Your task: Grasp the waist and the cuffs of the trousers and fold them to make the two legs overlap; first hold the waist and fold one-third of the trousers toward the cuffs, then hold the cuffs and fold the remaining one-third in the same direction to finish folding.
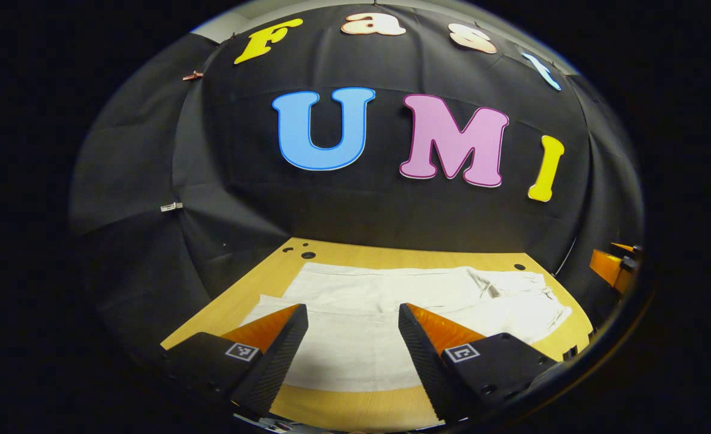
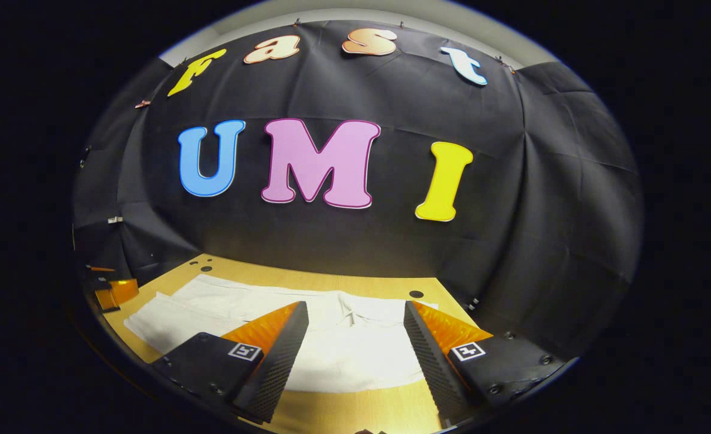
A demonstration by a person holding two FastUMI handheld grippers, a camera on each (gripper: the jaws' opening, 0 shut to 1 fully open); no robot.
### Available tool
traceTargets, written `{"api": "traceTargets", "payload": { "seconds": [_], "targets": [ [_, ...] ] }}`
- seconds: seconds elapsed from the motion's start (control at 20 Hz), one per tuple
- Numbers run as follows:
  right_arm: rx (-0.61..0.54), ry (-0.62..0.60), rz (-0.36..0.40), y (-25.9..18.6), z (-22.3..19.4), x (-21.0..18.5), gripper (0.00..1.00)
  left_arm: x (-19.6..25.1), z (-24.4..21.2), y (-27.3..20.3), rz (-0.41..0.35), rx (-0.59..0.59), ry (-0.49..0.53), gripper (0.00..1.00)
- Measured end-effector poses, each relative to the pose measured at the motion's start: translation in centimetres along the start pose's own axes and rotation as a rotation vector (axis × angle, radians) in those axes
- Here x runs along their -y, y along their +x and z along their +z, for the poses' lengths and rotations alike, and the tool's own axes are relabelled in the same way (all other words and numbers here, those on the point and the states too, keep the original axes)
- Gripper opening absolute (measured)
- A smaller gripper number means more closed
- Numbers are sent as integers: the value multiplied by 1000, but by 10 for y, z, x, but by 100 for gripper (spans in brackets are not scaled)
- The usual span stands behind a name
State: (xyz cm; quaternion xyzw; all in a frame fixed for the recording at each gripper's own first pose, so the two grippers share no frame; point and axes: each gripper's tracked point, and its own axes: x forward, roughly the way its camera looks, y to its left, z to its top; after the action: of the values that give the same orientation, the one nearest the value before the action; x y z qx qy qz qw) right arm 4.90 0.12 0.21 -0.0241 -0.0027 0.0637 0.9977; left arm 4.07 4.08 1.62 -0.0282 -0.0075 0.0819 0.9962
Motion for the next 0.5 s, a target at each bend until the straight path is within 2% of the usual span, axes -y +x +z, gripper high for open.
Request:
{"api": "traceTargets", "payload": {
  "seconds": [0.3, 0.5],
  "targets": [
    [-34, -138, 131, 26, -20, 41, 98, 6, 11, 7, 64, 51, 38, 96],
    [-77, -353, 149, 35, -38, 91, 98, 13, -9, 11, 88, 5, 15, 96]
  ]
}}
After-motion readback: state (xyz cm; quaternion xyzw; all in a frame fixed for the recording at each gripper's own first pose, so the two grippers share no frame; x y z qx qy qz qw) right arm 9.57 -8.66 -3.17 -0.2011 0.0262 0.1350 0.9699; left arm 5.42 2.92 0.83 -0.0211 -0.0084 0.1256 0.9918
